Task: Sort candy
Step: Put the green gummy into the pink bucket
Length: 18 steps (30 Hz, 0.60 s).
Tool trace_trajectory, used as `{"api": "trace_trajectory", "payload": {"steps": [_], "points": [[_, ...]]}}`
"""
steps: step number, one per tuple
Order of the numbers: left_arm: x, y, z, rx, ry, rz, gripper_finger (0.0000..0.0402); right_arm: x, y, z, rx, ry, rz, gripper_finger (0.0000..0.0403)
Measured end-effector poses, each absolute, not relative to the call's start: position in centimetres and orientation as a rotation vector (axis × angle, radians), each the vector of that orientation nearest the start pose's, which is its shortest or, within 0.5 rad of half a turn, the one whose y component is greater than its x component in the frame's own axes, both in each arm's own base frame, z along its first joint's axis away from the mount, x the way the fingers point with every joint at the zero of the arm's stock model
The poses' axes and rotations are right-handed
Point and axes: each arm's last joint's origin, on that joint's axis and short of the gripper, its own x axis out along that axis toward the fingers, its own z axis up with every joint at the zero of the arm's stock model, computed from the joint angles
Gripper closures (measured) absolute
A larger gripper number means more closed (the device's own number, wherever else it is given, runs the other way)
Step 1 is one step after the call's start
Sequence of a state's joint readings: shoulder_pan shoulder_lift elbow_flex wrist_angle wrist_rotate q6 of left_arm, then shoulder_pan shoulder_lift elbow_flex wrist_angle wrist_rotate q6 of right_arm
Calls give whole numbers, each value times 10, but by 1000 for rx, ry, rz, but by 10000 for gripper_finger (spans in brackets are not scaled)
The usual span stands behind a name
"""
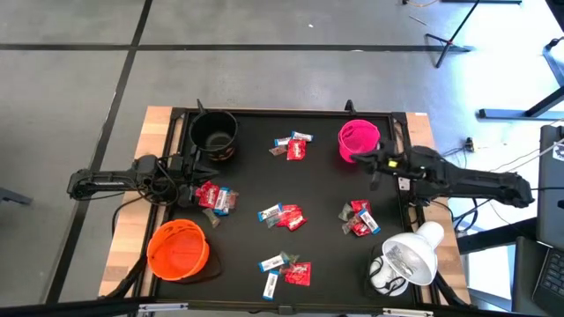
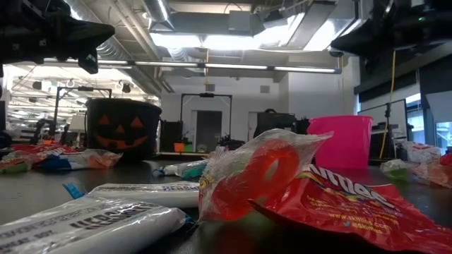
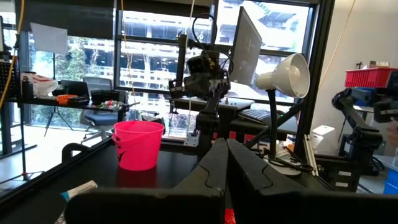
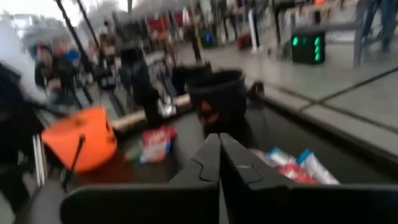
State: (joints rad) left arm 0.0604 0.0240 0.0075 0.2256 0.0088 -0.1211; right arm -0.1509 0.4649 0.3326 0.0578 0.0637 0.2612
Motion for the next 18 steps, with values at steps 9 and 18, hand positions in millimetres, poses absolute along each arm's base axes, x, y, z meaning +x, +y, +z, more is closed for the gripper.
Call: {"api": "trace_trajectory", "payload": {"steps": [9,18], "points": [[96,6,186,-113,-212,39,401,169,-27,229,166,301,-200,355],[96,6,186,-113,-212,38,401,202,-26,207,202,560,-58,227]]}}
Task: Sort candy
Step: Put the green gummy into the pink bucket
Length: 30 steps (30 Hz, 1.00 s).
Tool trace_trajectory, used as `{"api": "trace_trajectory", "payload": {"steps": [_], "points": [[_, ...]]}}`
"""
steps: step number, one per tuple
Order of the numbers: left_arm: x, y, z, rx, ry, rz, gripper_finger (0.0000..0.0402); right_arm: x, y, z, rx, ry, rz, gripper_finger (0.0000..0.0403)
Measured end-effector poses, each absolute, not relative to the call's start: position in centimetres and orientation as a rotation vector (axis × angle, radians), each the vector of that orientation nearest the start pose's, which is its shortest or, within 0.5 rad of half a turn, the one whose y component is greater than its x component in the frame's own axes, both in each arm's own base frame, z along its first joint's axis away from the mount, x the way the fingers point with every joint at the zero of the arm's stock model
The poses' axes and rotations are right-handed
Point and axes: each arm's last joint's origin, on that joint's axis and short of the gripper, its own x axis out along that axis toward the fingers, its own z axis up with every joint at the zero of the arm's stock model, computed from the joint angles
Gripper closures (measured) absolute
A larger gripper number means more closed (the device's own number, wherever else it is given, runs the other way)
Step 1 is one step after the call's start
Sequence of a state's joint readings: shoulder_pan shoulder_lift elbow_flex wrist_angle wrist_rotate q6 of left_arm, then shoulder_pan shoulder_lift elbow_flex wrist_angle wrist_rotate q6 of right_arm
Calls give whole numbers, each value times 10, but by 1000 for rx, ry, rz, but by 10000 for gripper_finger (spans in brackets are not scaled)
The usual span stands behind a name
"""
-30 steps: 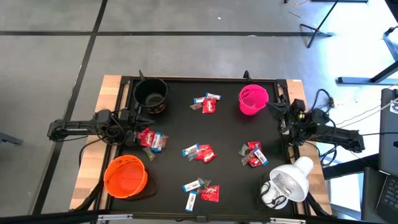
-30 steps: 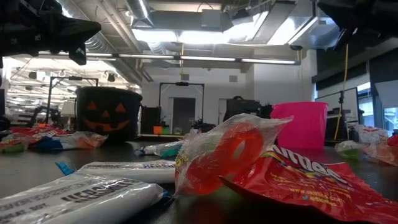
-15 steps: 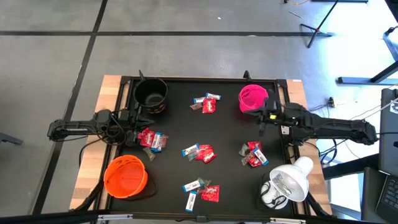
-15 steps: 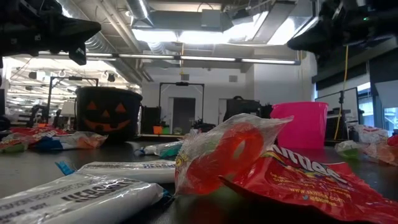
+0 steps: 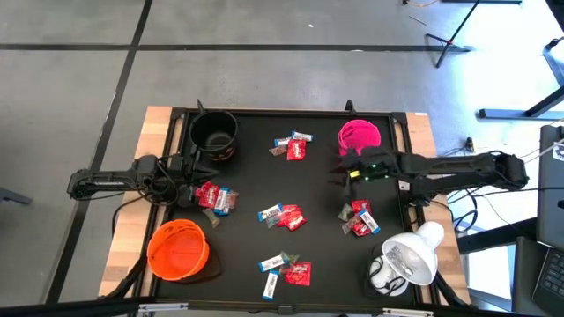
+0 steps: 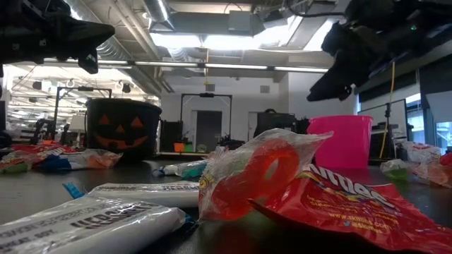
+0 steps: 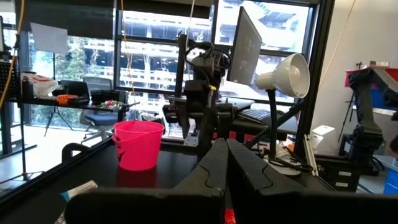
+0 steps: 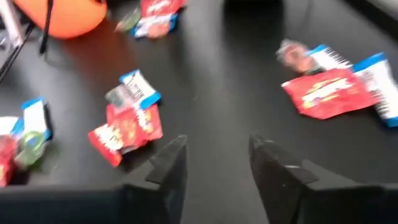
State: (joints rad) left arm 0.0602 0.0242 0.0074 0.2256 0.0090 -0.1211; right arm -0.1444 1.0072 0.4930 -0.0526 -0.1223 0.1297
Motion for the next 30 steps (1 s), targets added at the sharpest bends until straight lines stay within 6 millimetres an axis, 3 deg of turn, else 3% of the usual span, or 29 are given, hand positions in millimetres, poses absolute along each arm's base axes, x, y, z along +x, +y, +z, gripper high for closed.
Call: {"api": "trace_trajectory", "payload": {"steps": [10,17,30], "points": [[96,6,186,-113,-212,38,401,200,2,206,156,929,-28,227],[96,6,186,-113,-211,38,401,194,21,205,259,1031,-18,236],[96,6,186,-113,-211,39,401,206,40,165,263,1265,-73,237]]}}
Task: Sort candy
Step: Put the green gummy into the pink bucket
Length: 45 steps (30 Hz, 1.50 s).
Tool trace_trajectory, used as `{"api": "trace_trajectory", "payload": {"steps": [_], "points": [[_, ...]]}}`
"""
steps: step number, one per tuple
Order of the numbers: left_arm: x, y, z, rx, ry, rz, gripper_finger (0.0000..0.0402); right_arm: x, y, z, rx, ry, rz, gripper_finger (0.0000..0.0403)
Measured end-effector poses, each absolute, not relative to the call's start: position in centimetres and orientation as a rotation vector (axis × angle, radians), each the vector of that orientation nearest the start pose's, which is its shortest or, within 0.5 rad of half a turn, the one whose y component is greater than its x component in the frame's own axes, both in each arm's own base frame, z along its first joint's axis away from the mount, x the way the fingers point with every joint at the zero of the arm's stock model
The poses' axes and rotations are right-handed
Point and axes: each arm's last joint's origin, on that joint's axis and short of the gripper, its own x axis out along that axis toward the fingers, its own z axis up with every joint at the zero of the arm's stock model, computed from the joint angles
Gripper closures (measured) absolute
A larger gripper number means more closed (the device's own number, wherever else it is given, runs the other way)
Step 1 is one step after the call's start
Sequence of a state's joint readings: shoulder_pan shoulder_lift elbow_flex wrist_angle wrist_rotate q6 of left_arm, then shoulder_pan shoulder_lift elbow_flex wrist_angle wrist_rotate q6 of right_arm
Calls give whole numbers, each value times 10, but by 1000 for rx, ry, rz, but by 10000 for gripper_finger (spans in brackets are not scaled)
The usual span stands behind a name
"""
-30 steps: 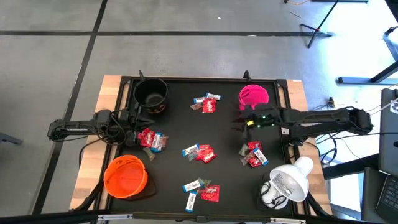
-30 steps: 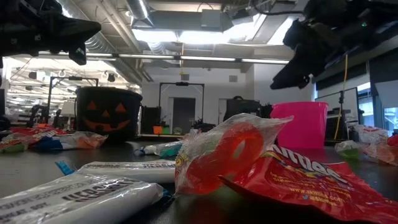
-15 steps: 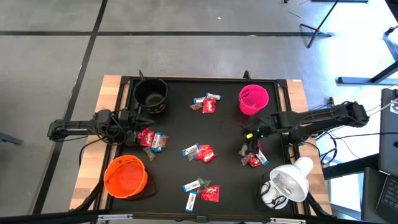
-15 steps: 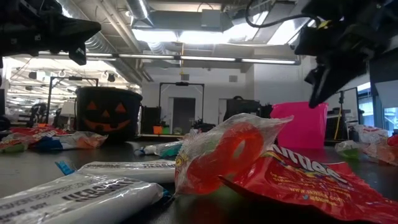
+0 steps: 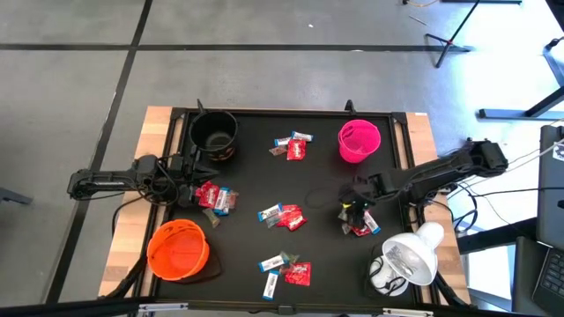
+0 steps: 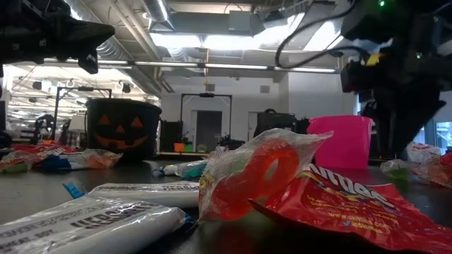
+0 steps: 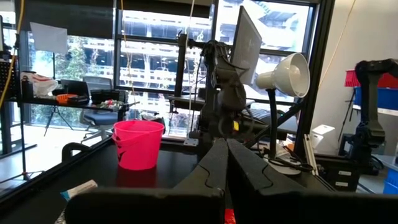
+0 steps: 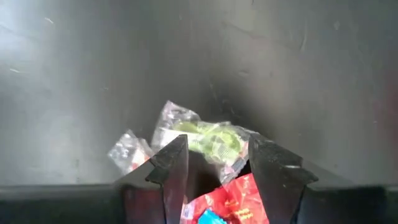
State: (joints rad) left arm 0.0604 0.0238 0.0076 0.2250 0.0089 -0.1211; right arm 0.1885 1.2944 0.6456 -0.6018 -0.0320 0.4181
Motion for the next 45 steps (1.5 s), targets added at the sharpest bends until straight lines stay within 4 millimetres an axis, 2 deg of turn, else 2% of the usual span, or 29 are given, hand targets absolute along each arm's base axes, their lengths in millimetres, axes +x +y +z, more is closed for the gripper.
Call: {"api": "trace_trajectory", "payload": {"steps": [10,14,20,24,29,34,38,45], "points": [[96,6,186,-113,-211,38,401,213,42,146,252,1347,-116,243],[96,6,186,-113,-212,39,401,213,41,146,237,1344,-129,286],[96,6,186,-113,-211,39,401,214,40,147,210,1323,-124,391],[96,6,186,-113,-211,39,401,218,41,155,202,1288,-131,386],[96,6,186,-113,-211,39,401,230,40,180,121,1164,-180,399],[97,6,186,-114,-209,39,401,235,33,224,-33,927,-342,399],[97,6,186,-114,-208,38,401,223,24,257,-93,721,-444,399],[97,6,185,-114,-205,38,401,187,-9,301,-3,504,-509,401]]}}
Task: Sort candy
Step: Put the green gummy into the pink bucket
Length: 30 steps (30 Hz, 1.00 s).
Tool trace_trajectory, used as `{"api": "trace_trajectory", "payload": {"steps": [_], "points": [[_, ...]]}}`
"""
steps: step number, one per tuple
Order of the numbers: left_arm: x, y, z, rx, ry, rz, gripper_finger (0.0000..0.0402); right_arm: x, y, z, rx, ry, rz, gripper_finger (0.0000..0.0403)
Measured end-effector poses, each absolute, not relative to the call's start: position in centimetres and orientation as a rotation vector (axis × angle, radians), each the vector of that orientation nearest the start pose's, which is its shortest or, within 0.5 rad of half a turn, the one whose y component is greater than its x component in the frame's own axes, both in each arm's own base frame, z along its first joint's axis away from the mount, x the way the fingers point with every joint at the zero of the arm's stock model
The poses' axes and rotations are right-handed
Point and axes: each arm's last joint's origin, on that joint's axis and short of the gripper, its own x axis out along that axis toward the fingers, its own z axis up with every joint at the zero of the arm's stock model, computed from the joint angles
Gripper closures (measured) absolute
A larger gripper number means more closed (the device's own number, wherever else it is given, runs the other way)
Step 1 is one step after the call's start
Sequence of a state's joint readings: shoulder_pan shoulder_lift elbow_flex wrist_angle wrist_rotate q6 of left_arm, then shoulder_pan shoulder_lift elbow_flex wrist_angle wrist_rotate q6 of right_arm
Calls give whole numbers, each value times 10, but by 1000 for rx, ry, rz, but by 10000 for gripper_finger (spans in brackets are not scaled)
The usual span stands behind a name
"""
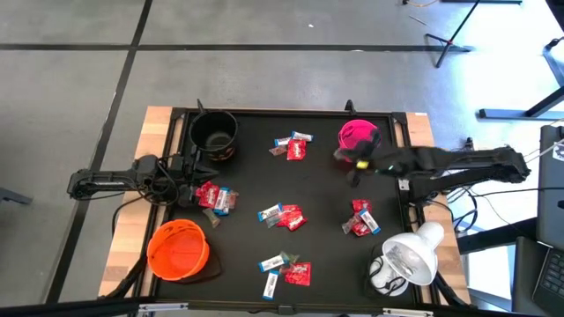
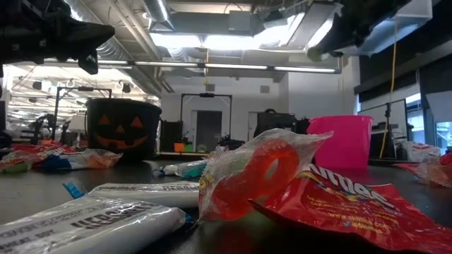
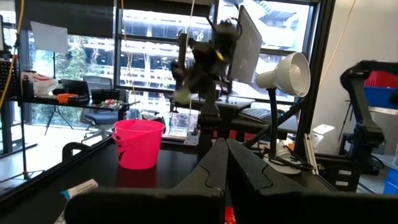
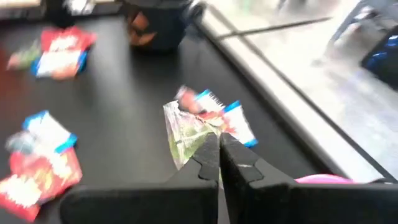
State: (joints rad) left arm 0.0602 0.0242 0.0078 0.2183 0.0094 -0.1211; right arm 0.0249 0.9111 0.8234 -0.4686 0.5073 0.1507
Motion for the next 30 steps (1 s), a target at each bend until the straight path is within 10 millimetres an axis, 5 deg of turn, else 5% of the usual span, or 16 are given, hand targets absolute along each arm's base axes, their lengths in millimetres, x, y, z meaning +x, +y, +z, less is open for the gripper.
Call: {"api": "trace_trajectory", "payload": {"steps": [5,11,21,30], "points": [[97,6,185,-114,-205,38,401,166,-35,313,48,437,-652,401],[97,6,185,-114,-205,37,401,155,-66,301,79,578,-839,401],[97,6,185,-114,-205,38,401,150,-98,296,150,605,-870,400],[97,6,185,-114,-205,38,401,134,-123,254,312,654,-833,393]]}}
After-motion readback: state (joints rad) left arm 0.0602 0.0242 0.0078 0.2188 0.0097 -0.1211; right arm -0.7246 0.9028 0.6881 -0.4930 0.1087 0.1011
